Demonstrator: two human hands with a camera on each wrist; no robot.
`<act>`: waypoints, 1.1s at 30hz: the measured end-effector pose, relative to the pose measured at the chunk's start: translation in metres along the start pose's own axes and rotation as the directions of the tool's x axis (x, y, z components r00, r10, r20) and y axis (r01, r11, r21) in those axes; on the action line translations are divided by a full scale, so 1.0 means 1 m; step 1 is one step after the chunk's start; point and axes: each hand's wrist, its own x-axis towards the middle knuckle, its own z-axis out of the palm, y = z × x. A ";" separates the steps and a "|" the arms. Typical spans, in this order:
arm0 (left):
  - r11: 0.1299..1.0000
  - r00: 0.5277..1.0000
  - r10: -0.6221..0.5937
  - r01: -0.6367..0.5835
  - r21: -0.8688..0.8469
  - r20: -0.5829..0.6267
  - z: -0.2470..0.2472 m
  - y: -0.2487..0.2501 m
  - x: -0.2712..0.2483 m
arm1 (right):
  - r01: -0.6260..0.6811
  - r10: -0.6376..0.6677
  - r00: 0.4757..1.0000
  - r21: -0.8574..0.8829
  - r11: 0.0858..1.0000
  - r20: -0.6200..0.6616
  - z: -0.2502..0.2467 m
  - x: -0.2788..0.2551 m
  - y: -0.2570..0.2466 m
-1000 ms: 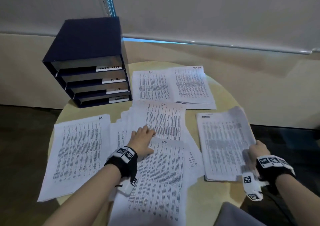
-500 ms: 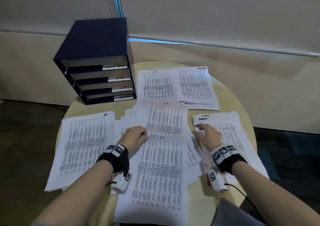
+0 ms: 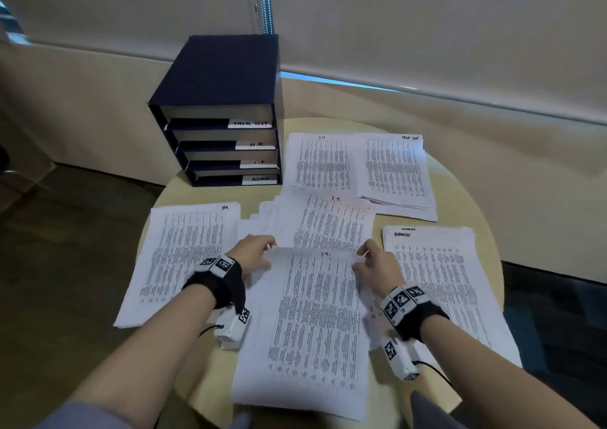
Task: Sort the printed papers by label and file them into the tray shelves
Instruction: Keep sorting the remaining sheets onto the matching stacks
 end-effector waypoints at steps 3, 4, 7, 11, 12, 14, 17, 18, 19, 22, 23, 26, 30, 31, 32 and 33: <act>1.000 1.000 0.015 -0.015 -0.020 -0.027 -0.006 -0.008 0.004 | 0.038 -0.036 0.998 -0.039 0.999 0.046 -0.006 -0.004 0.018; 0.999 0.999 0.011 -0.012 -0.040 -0.036 -0.008 -0.011 0.005 | 0.041 -0.038 0.997 -0.048 0.998 0.061 -0.009 -0.005 0.025; 0.995 0.997 0.009 -0.016 -0.102 -0.071 -0.014 -0.015 0.009 | 0.034 -0.029 0.997 -0.070 0.997 0.073 -0.014 -0.010 0.036; 0.980 0.993 0.113 -0.115 -0.160 -0.019 -0.020 -0.017 0.018 | 0.121 -0.123 0.992 -0.139 0.983 -0.004 0.005 -0.012 0.022; 0.973 0.988 0.153 -0.148 -0.176 0.019 -0.021 -0.016 0.020 | 0.132 -0.140 0.990 -0.168 0.977 -0.034 0.013 -0.009 0.018; 0.958 0.972 0.223 -0.205 -0.200 0.070 -0.022 -0.012 0.023 | 0.122 -0.136 0.989 -0.213 0.969 -0.055 0.026 -0.005 0.007; 0.941 0.958 0.270 -0.241 -0.237 0.099 -0.024 -0.003 0.028 | 0.079 -0.084 0.996 -0.212 0.974 -0.013 0.034 -0.001 -0.006; 0.938 0.957 0.275 -0.245 -0.245 0.095 -0.024 0.000 0.030 | 0.058 -0.060 0.998 -0.185 0.981 -0.006 0.035 0.000 -0.008; 0.937 0.959 0.274 -0.247 -0.247 0.080 -0.023 0.004 0.034 | 0.041 -0.044 0.999 -0.160 0.986 -0.013 0.036 0.002 -0.008; 0.958 0.969 0.232 -0.243 -0.152 -0.086 -0.020 0.018 0.050 | 0.042 -0.047 0.998 -0.121 0.992 -0.037 0.034 0.004 -0.002; 0.968 0.965 0.219 -0.234 -0.093 -0.147 -0.020 0.022 0.057 | 0.052 -0.056 0.998 -0.132 0.990 -0.030 0.032 0.005 0.001; 0.988 0.959 0.129 -0.147 -0.050 -0.254 -0.022 0.030 0.082 | 0.077 -0.076 0.997 -0.162 0.984 0.017 0.027 0.006 0.009; 0.973 0.974 -0.089 0.040 -0.229 -0.207 -0.021 0.033 0.113 | 0.085 -0.081 0.996 -0.154 0.984 0.028 0.018 0.011 0.023; 0.958 0.972 -0.135 0.078 -0.274 -0.195 -0.019 0.034 0.118 | 0.084 -0.080 0.996 -0.156 0.984 0.031 0.016 0.012 0.026; 0.944 0.966 -0.174 0.108 -0.313 -0.193 -0.017 0.035 0.122 | 0.085 -0.080 0.996 -0.160 0.983 0.040 0.014 0.014 0.028; 0.930 0.959 -0.208 0.133 -0.343 -0.193 -0.014 0.036 0.126 | 0.089 -0.082 0.995 -0.160 0.983 0.050 0.012 0.015 0.031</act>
